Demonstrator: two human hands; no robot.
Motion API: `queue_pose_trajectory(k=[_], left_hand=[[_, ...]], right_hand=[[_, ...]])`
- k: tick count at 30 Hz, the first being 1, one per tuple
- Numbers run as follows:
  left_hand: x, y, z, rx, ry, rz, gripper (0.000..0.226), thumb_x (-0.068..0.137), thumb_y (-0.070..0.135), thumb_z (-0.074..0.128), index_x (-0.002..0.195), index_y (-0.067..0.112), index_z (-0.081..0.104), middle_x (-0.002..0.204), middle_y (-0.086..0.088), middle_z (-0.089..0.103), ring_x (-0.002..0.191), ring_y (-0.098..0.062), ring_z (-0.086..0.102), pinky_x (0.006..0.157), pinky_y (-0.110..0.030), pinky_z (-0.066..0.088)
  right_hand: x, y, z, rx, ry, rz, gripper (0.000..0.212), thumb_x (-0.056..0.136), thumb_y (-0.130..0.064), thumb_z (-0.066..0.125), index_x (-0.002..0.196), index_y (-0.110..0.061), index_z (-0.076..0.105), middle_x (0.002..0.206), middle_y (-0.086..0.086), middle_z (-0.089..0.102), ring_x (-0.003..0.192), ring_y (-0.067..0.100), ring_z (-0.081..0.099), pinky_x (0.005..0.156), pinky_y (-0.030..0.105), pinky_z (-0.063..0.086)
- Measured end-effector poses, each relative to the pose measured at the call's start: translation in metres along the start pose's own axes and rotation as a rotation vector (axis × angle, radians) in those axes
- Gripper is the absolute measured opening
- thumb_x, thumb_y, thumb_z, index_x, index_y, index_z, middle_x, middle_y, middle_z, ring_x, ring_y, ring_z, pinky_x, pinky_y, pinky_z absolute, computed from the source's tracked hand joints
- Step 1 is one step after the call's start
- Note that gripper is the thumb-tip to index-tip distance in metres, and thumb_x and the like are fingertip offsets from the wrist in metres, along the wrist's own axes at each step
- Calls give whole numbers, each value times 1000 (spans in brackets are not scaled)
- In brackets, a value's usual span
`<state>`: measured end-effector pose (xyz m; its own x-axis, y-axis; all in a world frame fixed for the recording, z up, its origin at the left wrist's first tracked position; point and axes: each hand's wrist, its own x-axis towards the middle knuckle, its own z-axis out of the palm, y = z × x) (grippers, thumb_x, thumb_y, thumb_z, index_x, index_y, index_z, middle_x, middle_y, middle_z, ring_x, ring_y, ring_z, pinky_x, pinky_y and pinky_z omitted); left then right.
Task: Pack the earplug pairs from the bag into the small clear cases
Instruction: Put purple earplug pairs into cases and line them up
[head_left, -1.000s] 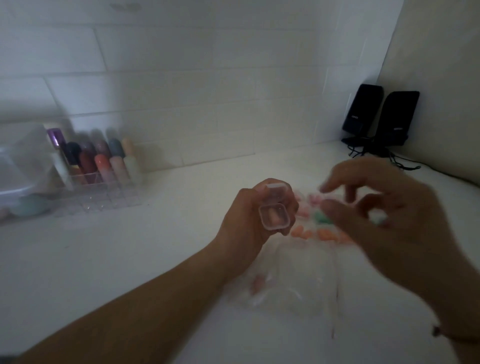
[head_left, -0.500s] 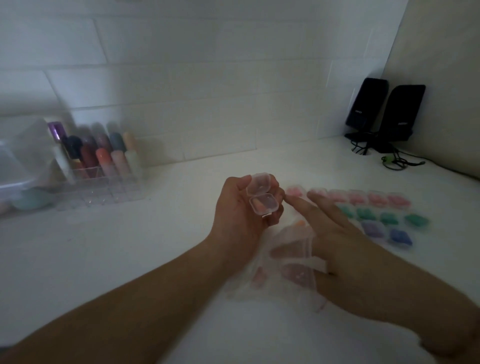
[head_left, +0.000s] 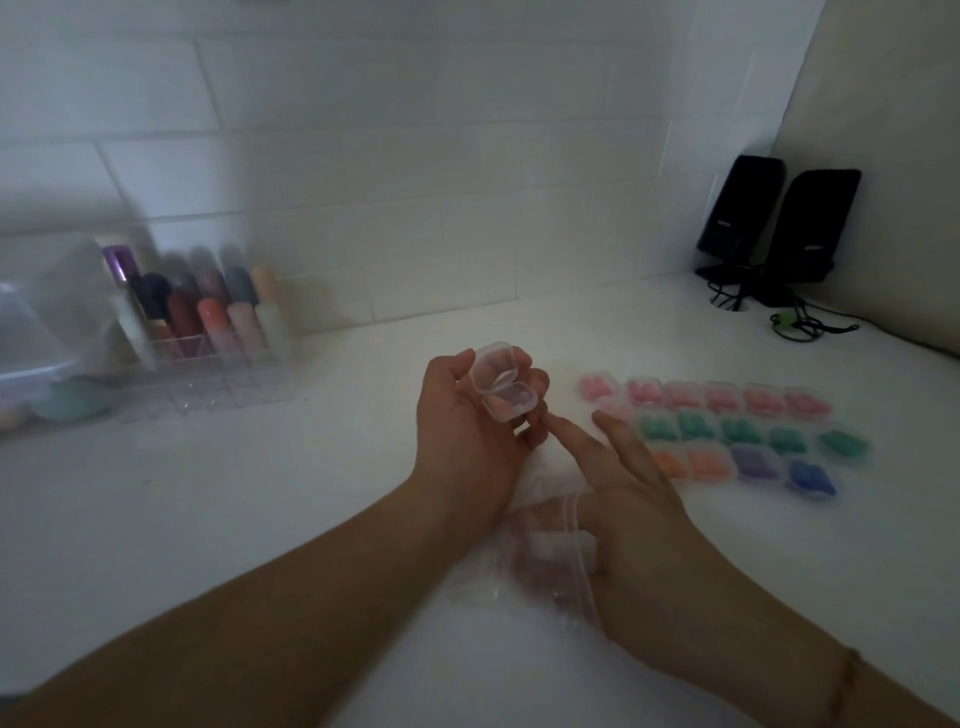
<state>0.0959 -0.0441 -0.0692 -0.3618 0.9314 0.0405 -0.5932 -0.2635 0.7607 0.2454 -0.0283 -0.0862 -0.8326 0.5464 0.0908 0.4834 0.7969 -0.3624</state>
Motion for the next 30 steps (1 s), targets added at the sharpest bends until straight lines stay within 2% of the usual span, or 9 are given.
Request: queue_pose_trajectory(k=[6, 11, 13, 15, 17, 19, 22, 26, 30], left_hand=[[0, 1, 1, -10, -1, -18, 31, 74, 39, 42, 79, 12, 56, 73, -7, 50, 64, -19, 41, 63, -33, 30], [-2, 2, 3, 84, -18, -8, 31, 73, 39, 39, 78, 13, 55, 72, -8, 48, 63, -19, 38, 63, -34, 28], [-3, 1, 5, 117, -33, 11, 32, 74, 38, 39, 80, 11, 54, 76, -10, 44, 64, -19, 38, 63, -34, 27], [-4, 0, 7, 151, -57, 35, 33, 73, 37, 39, 82, 9, 54, 78, -10, 46, 64, -19, 42, 62, -34, 27], [-4, -3, 9, 216, -98, 52, 34, 75, 36, 39, 83, 8, 55, 73, -5, 53, 64, -18, 46, 61, -35, 28], [-6, -5, 12, 288, -144, 50, 33, 79, 36, 43, 86, 6, 56, 69, -3, 57, 64, -17, 50, 61, -34, 31], [-11, -7, 14, 316, -199, 32, 34, 80, 35, 44, 85, 8, 64, 73, -4, 60, 63, -15, 55, 61, -32, 37], [-12, -6, 13, 288, -247, 22, 37, 89, 34, 33, 88, 7, 59, 74, 1, 63, 68, -14, 56, 64, -32, 40], [-13, -4, 13, 231, -258, 7, 35, 91, 32, 32, 92, 4, 54, 73, 0, 64, 66, -15, 56, 64, -32, 41]], right_hand=[[-2, 2, -18, 22, 38, -32, 22, 72, -62, 64, 92, -54, 68, 151, -32, 15, 144, 3, -6, 118, 36, 6], [-23, 28, -78, -38, -82, -46, 38, 59, -88, 50, 81, -59, 62, 134, -53, 21, 134, -21, 7, 111, 29, 17], [-29, 35, -98, 34, 94, -42, 47, 58, -89, 48, 76, -50, 65, 113, -47, 52, 111, -24, 46, 93, 24, 40], [-27, 34, -104, 204, 327, -38, 39, 62, -75, 56, 70, -38, 64, 76, -26, 69, 68, -8, 65, 59, 16, 47], [-21, 28, -98, 370, 450, -47, 39, 67, -64, 69, 66, -26, 60, 59, -8, 66, 47, 4, 60, 50, 19, 49], [-17, 21, -86, 459, 467, -58, 32, 66, -54, 71, 70, -24, 60, 65, -3, 67, 50, 5, 62, 51, 15, 49], [-10, 12, -71, 437, 542, -98, 20, 71, -39, 74, 88, -33, 65, 83, -12, 71, 69, 9, 69, 61, 22, 55], [-3, 6, -52, 380, 612, -169, 18, 75, -44, 72, 87, -33, 66, 85, -16, 72, 42, 11, 51, 41, 29, 46], [4, 8, -43, 430, 628, -193, 13, 77, -41, 69, 85, -31, 67, 97, -34, 68, 36, 12, 39, 36, 31, 42]])
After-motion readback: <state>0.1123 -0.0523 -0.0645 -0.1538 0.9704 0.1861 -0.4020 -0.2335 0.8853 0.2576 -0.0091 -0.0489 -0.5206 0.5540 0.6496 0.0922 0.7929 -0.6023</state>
